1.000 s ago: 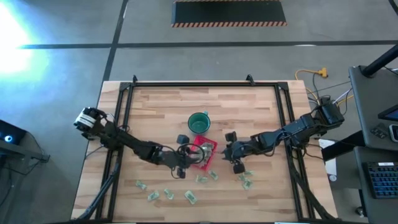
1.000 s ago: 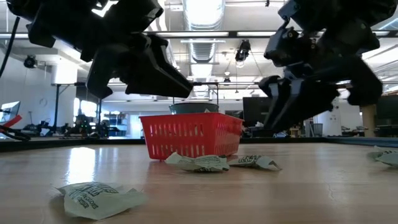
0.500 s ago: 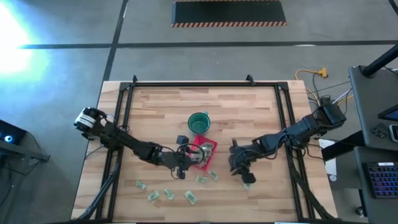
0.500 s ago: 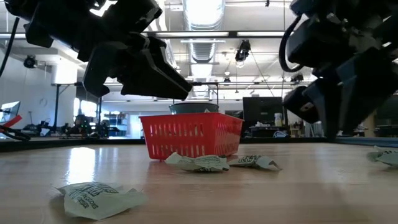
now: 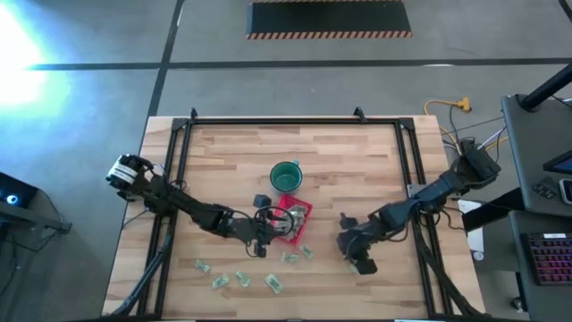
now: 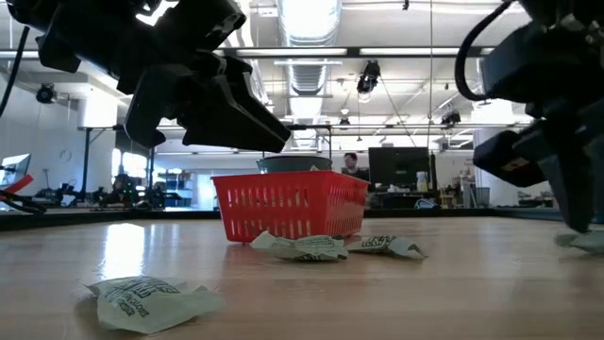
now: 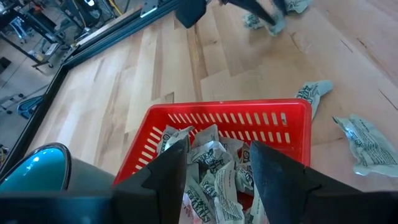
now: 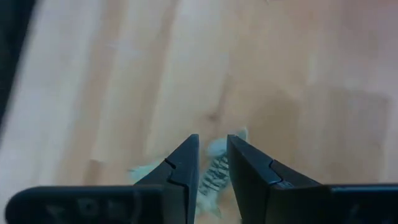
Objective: Pick and place items into bin
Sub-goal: Put the light green stevia packet into the red bin
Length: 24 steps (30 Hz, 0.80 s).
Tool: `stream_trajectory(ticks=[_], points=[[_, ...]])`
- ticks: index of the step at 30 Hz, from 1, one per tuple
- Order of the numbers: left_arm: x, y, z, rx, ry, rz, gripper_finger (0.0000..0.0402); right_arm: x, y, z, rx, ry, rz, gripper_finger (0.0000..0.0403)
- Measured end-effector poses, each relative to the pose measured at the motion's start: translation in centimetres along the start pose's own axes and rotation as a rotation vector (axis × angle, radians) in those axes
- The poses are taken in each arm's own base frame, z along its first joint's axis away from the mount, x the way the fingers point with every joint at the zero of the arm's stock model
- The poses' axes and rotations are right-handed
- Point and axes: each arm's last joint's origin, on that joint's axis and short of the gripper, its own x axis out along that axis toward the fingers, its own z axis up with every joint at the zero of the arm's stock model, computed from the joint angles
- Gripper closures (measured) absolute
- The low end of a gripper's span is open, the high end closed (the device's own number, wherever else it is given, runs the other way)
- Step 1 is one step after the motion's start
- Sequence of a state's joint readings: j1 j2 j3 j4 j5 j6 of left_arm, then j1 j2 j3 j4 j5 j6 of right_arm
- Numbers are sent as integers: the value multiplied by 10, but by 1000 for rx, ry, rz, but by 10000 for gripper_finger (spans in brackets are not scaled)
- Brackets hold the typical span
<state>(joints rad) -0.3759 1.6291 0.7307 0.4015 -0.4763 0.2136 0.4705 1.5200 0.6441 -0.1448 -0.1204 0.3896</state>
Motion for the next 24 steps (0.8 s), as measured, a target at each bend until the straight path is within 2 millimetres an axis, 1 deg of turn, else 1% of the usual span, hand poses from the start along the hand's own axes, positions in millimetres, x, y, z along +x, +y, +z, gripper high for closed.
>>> stream_trajectory(ticks=[3,5,16,24], points=[[0,0,0,0,0,0,241,0,1,-5,8,10,-73,334],[0,0,0,-1,0,0,241,1,3,-5,0,0,-91,335],[0,0,0,0,-1,-1,241,0,2,-4,15,-13,-114,325],[-1,-1,0,1,-2,-5,241,1,1,-5,55,-20,-141,295]])
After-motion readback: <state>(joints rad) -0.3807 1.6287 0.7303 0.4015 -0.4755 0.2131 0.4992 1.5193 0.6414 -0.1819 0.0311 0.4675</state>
